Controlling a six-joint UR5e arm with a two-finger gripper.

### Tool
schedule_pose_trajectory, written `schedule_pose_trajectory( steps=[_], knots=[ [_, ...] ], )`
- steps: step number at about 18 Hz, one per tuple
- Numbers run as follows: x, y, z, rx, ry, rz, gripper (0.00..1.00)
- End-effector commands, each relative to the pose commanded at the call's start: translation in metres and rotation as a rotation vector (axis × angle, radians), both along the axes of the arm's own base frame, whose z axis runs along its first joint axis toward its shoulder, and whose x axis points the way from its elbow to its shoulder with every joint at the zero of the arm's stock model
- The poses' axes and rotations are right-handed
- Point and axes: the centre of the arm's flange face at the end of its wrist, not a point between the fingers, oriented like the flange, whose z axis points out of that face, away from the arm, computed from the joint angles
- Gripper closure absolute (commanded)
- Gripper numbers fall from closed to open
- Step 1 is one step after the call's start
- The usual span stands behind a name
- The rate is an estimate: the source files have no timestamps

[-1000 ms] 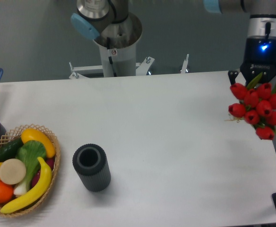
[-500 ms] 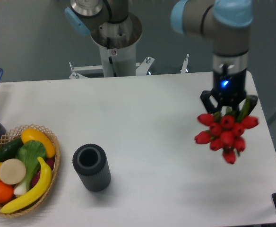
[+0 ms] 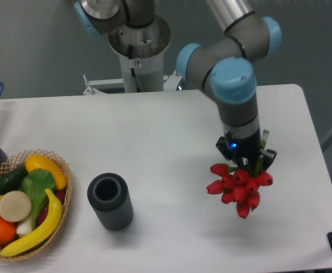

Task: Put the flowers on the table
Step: 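Carry the red tulips across the table toward the grey cylinder, then lower the tulips onto the table and open the gripper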

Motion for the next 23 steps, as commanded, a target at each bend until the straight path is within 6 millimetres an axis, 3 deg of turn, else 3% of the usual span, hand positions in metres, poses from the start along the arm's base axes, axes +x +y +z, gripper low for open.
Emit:
schedule_pose_trajectory(
  steps=[4, 9, 10, 11, 12, 16, 23],
  knots=[
    [0.001, 0.016, -0.036, -0.083, 0.003, -0.015, 0.56],
    [0.004, 0.025, -0.054, -0.095, -0.016, -0.030, 0.56],
    [0.007, 0.029, -0.056, -0.098, -0.017, -0.037, 0.51],
    [0.008, 0.030, -0.054, -0.095, -0.017, -0.042, 0.29],
    [0.008, 0.030, -0.049, -0.089, -0.009, -0.048, 0.00],
    [0.000, 0.023, 0.005, 0.033, 0.032, -0.005, 0.00],
    [-0.050, -0.015, 0.119, 0.359, 0.106, 0.200, 0.00]
  ],
)
